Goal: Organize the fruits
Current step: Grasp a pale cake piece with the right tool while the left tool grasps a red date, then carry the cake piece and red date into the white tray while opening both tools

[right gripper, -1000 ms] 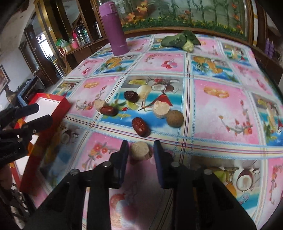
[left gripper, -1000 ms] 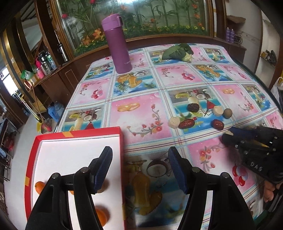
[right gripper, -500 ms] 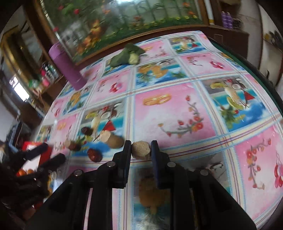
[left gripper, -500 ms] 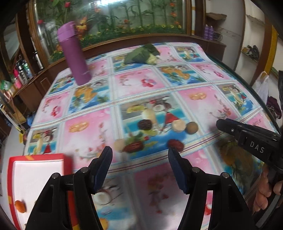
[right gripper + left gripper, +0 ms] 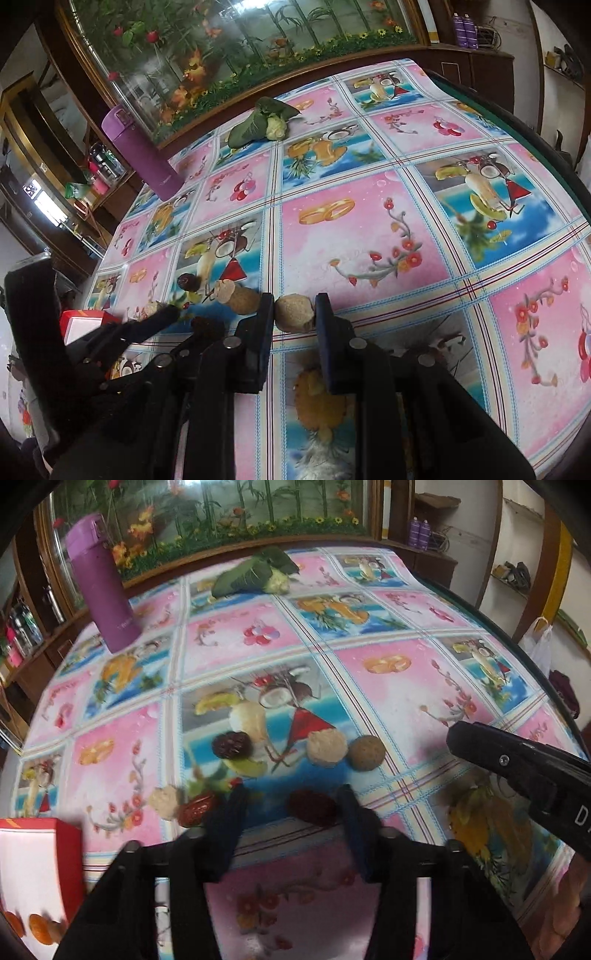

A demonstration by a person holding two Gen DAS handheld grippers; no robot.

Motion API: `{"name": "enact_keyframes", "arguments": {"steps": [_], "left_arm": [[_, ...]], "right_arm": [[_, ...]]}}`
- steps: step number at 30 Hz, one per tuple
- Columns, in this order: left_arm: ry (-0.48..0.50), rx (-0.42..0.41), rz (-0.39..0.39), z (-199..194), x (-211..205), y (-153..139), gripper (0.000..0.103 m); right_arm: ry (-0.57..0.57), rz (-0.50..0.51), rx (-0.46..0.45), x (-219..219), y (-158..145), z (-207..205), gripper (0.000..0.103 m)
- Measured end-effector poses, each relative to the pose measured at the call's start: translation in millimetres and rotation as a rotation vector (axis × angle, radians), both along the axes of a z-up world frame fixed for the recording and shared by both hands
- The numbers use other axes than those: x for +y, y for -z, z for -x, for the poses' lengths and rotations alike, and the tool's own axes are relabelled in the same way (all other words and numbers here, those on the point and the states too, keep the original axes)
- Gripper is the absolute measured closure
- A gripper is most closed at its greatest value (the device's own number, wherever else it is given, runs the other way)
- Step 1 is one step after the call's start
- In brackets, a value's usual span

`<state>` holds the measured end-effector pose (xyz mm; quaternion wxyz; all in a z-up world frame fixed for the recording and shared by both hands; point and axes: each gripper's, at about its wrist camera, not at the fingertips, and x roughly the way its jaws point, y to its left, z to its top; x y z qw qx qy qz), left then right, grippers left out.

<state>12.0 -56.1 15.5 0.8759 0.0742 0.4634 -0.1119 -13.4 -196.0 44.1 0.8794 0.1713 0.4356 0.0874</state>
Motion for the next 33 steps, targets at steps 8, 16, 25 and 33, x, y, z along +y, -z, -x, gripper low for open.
{"name": "enact_keyframes", "arguments": {"steps": [8,16,25,33], "left_arm": [[0.03,-0.006,0.031,8.4,1.9,0.0,0.076],[-0.019,-0.092,0.044,47.5,29.3,-31.8,0.076],[-0.189,-0.273,0.0,113.3,111.0,-80.9,0.076],[-0.364,-0.298,-0.034,149.4,188.2,-81.1,0.076]], "right_arm": [[-0.003,-0.001,0.001,1.0,0.5,-0.1,0.079],[-0.025,-0.013,-0.053,4.5,-4.9,2.3,0.079],[-0.05,0.062,-0.209,25.4,-22.0,15.0,0.079],[-0.165,-0.038,-0.217,81.3,-24.2,24.6,0.079]]}}
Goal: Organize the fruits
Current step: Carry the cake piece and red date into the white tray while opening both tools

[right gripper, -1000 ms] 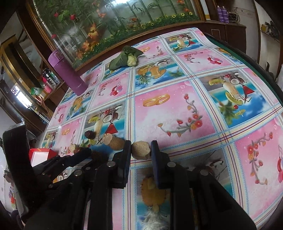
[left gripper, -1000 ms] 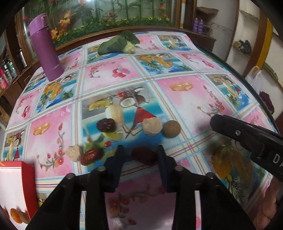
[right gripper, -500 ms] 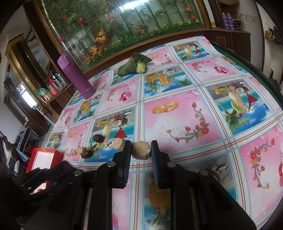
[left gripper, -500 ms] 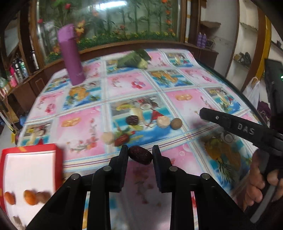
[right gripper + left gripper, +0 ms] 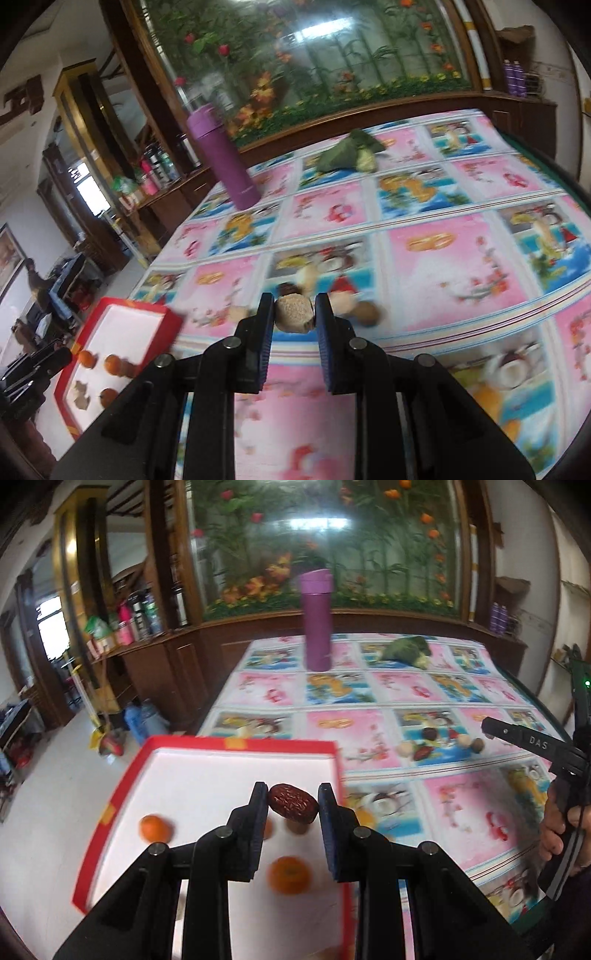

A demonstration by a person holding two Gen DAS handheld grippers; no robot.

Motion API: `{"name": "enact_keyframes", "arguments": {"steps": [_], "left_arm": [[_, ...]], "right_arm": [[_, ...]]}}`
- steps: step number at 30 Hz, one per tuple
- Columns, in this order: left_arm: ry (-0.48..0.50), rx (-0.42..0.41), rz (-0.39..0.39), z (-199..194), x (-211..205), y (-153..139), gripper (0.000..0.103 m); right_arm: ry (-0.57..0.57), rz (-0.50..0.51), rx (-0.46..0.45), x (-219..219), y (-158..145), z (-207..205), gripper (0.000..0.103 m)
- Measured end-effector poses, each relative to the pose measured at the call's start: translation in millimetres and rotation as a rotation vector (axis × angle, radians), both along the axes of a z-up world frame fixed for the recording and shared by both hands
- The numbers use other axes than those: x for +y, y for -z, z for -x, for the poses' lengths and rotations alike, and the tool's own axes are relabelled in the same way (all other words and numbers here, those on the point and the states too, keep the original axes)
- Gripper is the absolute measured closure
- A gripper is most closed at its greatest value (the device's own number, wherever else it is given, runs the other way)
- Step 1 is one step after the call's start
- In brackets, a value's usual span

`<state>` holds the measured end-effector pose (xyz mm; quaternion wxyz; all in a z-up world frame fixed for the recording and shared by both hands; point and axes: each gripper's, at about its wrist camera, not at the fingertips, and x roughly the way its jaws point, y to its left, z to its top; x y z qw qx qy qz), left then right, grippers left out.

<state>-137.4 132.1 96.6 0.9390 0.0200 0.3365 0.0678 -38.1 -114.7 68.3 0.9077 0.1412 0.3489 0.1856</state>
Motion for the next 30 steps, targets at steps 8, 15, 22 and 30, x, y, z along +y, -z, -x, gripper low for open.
{"name": "enact_keyframes", "arguments": {"steps": [8,15,22,30], "left_arm": [[-0.167,-0.003,-0.005,25.6,64.4,8.8,0.076],[-0.252,0.008,-0.003,36.4,101.9,22.5,0.076],[-0.264,0.033,0.015,47.5,120.8,36.3,0.076],[-0.277,0.047,0.037,48.2,136.6,41.0,0.076]], "right_arm": [[-0.299,-0.004,-0.015,124.9,-0.3,39.6,0.078],[-0.464,0.018,-0.022,188.0,-0.2,72.9,0.078],[-0.592,0.046,0.019,223.5,6.0,103.2,0.079],[-0.671,0.116,0.076,251.1,23.7,118.7,0.079]]}}
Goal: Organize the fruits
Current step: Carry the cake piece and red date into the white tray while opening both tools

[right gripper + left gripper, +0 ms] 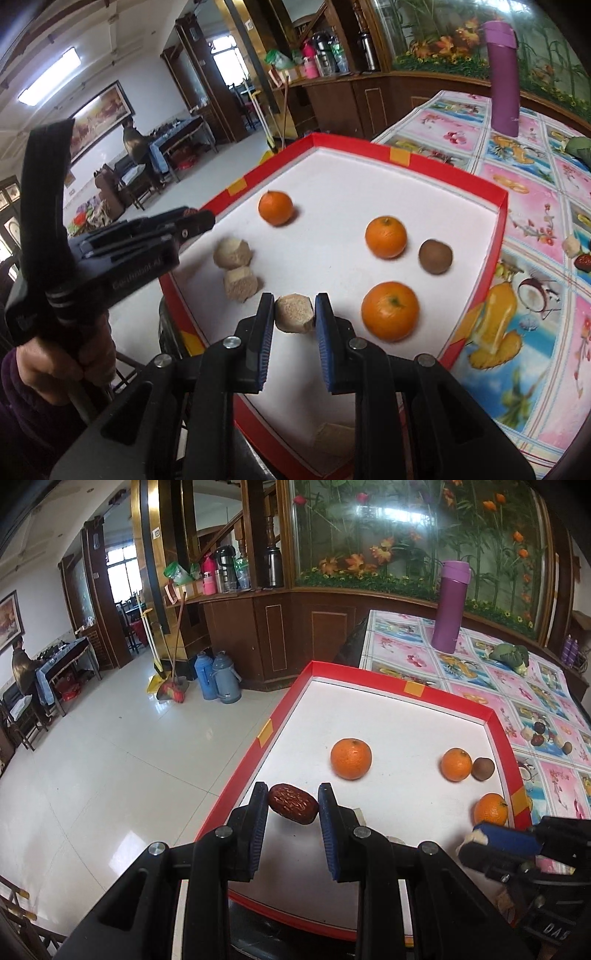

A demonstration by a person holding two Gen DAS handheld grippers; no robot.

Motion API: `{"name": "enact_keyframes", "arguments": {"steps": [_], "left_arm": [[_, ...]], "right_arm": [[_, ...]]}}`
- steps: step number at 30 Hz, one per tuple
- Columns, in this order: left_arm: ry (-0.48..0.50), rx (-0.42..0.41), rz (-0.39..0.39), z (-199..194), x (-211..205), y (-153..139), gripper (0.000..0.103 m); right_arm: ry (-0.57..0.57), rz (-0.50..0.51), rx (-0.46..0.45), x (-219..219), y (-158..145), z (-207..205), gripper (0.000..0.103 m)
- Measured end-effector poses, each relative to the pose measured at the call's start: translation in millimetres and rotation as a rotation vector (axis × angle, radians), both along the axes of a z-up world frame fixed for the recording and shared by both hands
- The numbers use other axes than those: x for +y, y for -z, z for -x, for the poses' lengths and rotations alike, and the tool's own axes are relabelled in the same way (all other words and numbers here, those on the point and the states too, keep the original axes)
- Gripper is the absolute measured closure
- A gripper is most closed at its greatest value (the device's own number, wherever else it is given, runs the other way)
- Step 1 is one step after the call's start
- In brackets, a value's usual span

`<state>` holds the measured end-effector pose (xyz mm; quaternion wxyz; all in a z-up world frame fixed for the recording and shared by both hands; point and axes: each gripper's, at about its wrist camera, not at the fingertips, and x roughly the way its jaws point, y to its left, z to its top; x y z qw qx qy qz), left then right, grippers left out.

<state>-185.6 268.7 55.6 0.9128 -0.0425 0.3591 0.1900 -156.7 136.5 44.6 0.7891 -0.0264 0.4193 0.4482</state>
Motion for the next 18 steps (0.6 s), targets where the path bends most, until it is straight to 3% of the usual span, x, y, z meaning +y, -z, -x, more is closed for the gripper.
{"name": "enact_keyframes", "arguments": {"steps": [8,18], "left_arm": [[0.046,-0.009,-0.008,-7.0,-9.5,-4.3,0.076],[0.077,0.03,-0.027,-25.4,-11.8,-2.9,0.076]], "right_arm": [[-0.055,0.081,0.006,11.1,12.7,13.0,0.079],[-0.091,0.094,0.004,8.5,12.6,12.0,0.078]]}}
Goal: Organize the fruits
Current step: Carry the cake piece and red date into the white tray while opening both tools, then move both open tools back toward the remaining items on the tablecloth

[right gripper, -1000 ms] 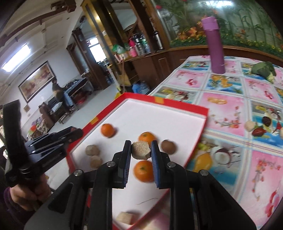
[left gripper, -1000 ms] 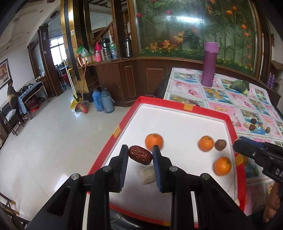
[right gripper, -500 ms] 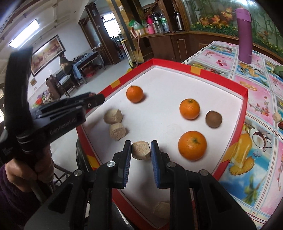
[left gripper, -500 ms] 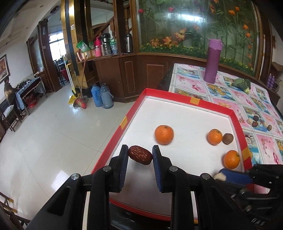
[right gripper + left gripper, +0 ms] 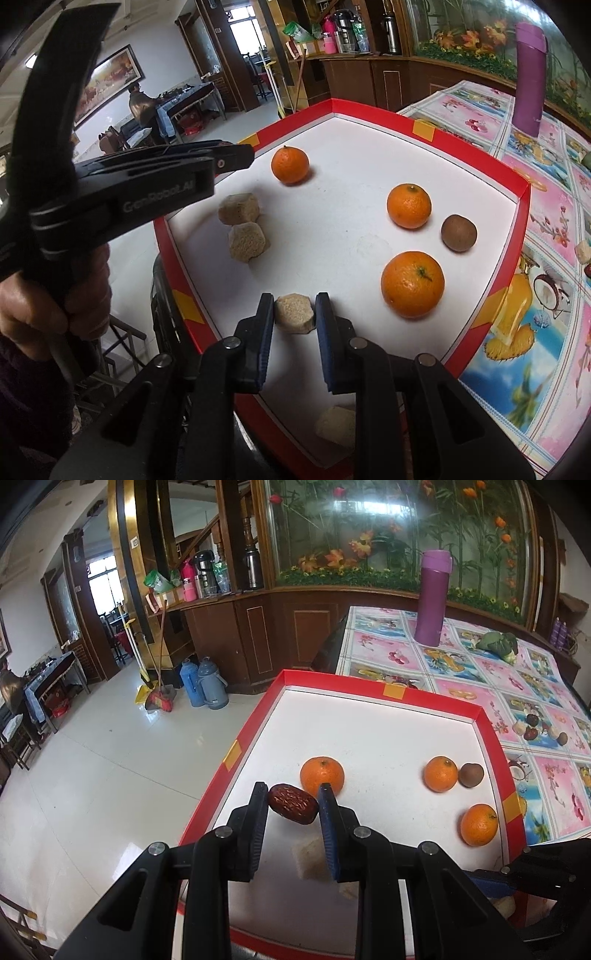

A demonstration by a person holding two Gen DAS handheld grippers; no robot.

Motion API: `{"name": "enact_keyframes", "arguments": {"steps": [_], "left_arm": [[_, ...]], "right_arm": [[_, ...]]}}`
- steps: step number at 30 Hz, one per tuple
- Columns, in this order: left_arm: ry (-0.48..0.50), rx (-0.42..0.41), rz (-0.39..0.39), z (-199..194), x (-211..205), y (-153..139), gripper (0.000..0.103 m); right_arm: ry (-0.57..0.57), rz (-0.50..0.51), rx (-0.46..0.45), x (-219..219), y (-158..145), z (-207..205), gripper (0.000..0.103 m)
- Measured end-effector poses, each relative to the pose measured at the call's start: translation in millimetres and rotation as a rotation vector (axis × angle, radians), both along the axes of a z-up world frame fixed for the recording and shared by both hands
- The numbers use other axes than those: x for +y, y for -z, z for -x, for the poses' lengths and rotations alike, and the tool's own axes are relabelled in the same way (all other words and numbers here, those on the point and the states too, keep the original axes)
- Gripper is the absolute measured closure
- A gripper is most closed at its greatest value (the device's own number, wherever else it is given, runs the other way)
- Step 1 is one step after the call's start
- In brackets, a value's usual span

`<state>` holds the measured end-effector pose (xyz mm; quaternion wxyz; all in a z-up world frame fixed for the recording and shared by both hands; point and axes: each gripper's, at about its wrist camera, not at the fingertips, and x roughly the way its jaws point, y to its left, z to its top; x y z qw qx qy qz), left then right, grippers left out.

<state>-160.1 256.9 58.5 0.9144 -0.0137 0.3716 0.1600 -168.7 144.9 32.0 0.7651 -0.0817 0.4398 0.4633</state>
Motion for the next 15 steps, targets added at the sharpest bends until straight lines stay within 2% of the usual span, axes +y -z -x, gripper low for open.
{"name": "enact_keyframes", "arguments": {"steps": [2,4,5,6,10,13,15], "left_arm": [[0.018,0.021,-0.003,-7.1,-1.4,2.3,0.076],[0.041,0.044,-0.012,-14.7,-4.3,5.2,0.076],[0.049,0.057,-0.013,-17.6,-5.1,6.8,0.076],[0.057,0.072,-0.01,-20.3,-6.0,8.5,0.076],[0.08,0.107,-0.013,-26.7,-10.0,12.2,0.076],[0.096,0.136,-0.014,-29.5,-14.4,16.2,0.075],[0.101,0.158,-0.032,-31.2,-17.4,19.4,0.062]], "right_arm": [[-0.003,-0.023,0.025,-7.1,-1.5,-5.4,0.074],[0.004,-0.066,0.039,-18.5,-6.9,-10.8,0.062],[0.01,-0.084,0.037,-23.1,-9.6,-11.7,0.05],[0.026,-0.112,0.028,-31.9,-14.4,-14.9,0.043],[0.102,-0.206,-0.01,-67.3,-30.7,-29.4,0.043],[0.221,-0.239,-0.031,-103.2,-37.6,-49.5,0.043],[0.3,-0.247,-0.034,-125.3,-38.5,-61.7,0.043]]}}
